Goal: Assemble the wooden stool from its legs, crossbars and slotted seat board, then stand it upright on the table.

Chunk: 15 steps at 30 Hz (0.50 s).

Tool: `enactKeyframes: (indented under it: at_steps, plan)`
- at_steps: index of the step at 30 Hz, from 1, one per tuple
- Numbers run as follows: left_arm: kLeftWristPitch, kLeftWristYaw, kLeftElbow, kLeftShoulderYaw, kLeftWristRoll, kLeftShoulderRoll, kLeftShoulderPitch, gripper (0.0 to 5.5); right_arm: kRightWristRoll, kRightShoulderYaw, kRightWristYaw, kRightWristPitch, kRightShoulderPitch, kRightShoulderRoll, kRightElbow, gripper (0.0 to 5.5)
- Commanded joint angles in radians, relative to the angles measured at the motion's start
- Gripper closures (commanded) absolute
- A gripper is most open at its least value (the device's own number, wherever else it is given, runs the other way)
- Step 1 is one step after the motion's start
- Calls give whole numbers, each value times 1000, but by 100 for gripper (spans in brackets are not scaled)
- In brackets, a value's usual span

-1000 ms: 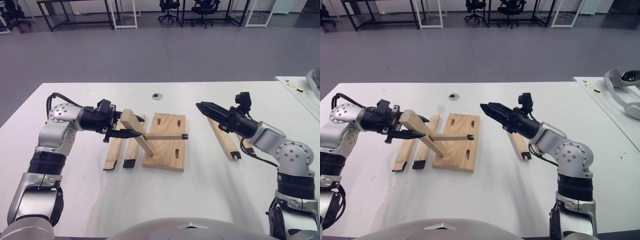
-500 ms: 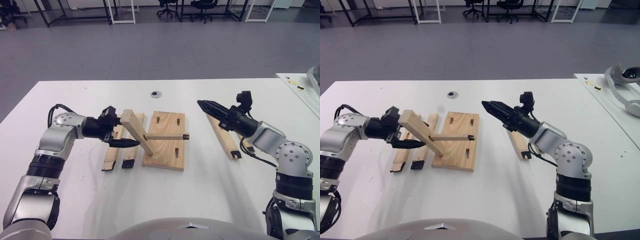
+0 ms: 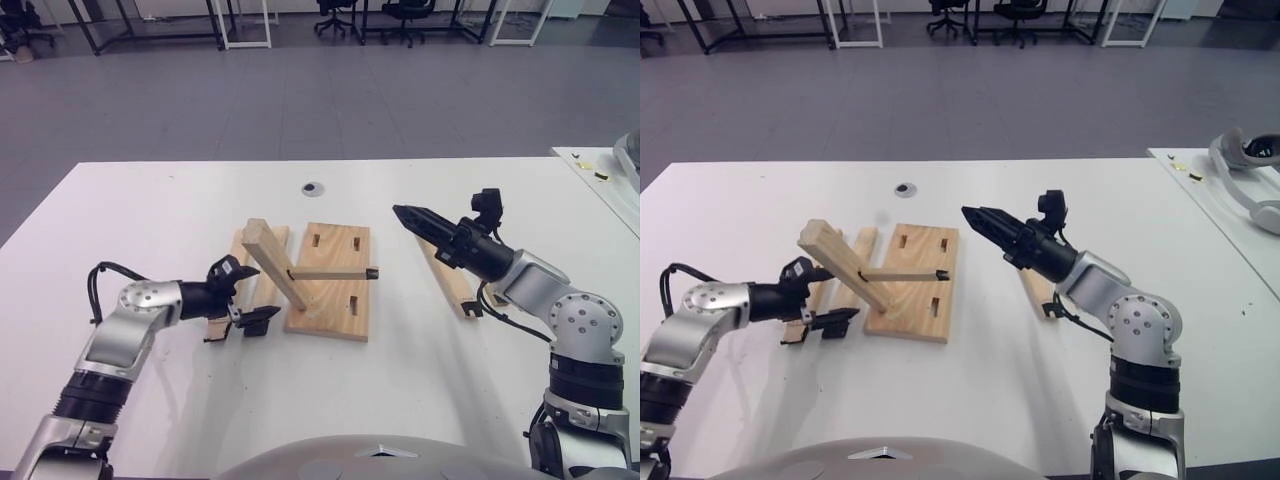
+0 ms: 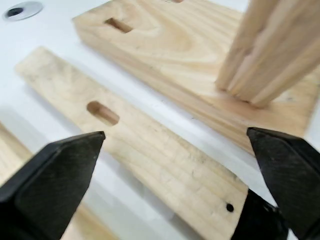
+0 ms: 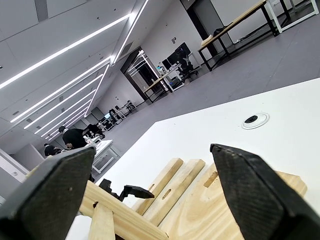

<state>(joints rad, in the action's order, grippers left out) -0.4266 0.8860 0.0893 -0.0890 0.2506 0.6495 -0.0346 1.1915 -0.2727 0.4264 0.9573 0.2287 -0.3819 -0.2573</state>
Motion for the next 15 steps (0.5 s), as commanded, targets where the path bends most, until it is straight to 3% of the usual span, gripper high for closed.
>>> enactKeyframes:
  at_steps: [1,5,9,15]
  plan:
    - [-52,-129,59,1,-57,-35,45,26,20,2,-16,9,1,0,-19,123]
    - [-250,-276,129,-15,-76,-92,76,26,23,4,-25,7,2,1,-20,123]
    - [-405,-307,180,-53,-76,-83,111,90,21,9,-38,-4,0,7,-16,123]
    - [-449,-325,134,-55,-100,-48,60,186,13,12,-57,-12,-3,15,-12,123]
